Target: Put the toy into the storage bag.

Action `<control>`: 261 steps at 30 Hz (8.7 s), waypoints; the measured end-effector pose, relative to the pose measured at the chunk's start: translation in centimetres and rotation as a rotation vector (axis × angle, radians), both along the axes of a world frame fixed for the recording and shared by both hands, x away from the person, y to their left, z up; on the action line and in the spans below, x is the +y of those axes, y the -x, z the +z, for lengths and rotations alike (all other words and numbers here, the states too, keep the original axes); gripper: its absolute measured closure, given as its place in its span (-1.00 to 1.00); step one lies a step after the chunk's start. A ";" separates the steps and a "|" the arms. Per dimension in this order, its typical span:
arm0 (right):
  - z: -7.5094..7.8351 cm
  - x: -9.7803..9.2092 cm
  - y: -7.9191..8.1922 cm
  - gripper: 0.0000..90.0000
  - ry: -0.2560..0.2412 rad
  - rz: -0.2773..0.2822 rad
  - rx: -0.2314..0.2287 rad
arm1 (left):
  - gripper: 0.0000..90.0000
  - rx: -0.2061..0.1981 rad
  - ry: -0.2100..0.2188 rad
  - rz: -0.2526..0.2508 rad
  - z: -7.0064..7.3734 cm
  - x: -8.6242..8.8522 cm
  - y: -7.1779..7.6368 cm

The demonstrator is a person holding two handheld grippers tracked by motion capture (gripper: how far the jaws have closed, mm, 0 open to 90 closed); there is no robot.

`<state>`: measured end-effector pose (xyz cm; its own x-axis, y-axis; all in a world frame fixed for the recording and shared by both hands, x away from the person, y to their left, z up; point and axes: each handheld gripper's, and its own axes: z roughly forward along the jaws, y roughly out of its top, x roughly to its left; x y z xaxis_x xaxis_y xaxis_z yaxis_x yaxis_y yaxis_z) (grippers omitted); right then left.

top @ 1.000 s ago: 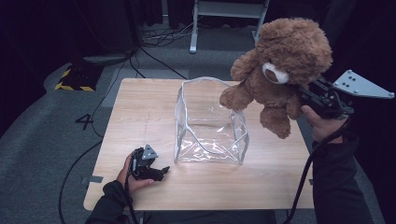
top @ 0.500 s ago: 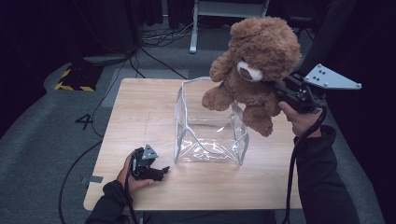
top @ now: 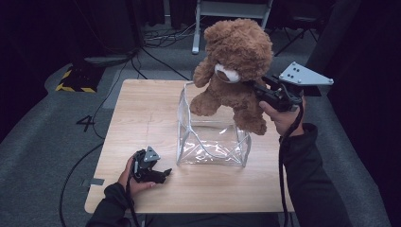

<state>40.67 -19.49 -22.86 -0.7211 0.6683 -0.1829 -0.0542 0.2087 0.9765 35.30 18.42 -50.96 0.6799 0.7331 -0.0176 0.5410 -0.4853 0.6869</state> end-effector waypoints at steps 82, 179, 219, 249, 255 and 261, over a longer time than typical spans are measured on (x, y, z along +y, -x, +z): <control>-9.7 3.6 -3.9 0.47 0.385 0.026 0.321 | -0.67 0.000 0.002 -0.001 0.0 0.0 0.0; -8.1 -2.0 -2.2 -0.45 0.449 -0.110 0.303 | -0.67 0.001 0.004 0.001 0.0 0.0 0.0; -9.0 -7.0 0.3 -0.46 0.446 -0.186 0.273 | -0.67 0.001 0.004 0.001 0.0 0.0 0.0; -14.5 -9.3 0.3 -0.48 0.531 -0.232 0.343 | -0.67 0.001 0.005 0.001 0.0 0.0 0.0; -16.1 -9.9 0.1 -0.48 0.552 -0.239 0.366 | -0.67 0.001 0.004 0.001 0.0 0.0 0.0; -17.3 -10.3 0.2 -0.48 0.560 -0.235 0.377 | -0.67 0.001 0.004 0.001 0.0 0.0 0.0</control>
<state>40.45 -29.80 -40.20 -0.6514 0.6921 -0.3111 0.3735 0.6493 0.6625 35.31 18.39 -50.98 0.6794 0.7335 -0.0214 0.5420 -0.4819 0.6885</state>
